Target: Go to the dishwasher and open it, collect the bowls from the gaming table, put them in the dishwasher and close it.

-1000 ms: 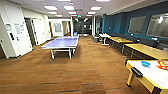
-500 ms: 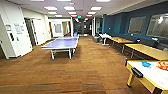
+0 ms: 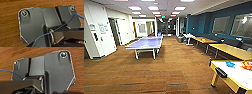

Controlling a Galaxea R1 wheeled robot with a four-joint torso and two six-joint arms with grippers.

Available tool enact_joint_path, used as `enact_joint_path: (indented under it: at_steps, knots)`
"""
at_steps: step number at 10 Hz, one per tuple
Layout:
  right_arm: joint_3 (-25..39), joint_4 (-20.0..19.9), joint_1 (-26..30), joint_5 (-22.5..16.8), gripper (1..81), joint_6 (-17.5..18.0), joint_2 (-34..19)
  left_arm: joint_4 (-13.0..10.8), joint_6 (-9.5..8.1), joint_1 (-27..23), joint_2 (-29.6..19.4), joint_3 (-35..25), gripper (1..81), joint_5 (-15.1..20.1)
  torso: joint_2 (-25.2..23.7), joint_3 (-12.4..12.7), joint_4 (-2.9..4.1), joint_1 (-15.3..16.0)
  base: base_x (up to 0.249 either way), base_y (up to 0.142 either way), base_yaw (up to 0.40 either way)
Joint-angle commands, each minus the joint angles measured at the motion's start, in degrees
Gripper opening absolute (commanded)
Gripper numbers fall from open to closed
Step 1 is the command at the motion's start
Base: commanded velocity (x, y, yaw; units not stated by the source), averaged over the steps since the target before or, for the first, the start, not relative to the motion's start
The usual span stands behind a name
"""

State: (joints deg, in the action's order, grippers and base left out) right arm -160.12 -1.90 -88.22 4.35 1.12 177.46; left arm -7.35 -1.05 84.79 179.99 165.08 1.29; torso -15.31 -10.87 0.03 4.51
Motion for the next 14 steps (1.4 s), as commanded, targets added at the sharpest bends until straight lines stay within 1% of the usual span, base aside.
enact_joint_path:
  at_steps: [1,3,5,9,14]
  knots:
    - [0.3,0.0,3.0,-2.9,81.1,-0.1,0.3,0.1,0.43,-3.2,0.4,0.2,81.1,2.9,0.0,0.0,0.00,0.0,0.000,0.000,0.000]
    - [0.4,0.1,3.1,-2.9,81.1,-0.1,0.3,0.0,0.43,-3.1,0.4,0.2,81.1,3.3,0.0,0.0,0.00,0.0,0.000,0.000,0.000]
    - [0.5,0.1,3.1,-2.9,81.1,-0.2,0.4,0.0,0.52,-3.1,0.3,0.2,81.1,3.5,0.0,0.0,0.00,0.0,0.000,0.000,-0.230]
    - [0.5,0.1,3.0,-2.9,81.1,-0.2,0.4,-0.5,0.61,-3.1,0.6,0.2,81.1,3.5,0.0,0.0,0.00,0.0,0.000,0.000,-0.372]
    - [1.1,0.1,3.3,-3.0,81.1,-0.2,0.4,-0.4,0.61,-3.1,0.5,0.2,81.1,3.5,0.0,0.0,0.00,0.0,0.000,0.000,-0.389]
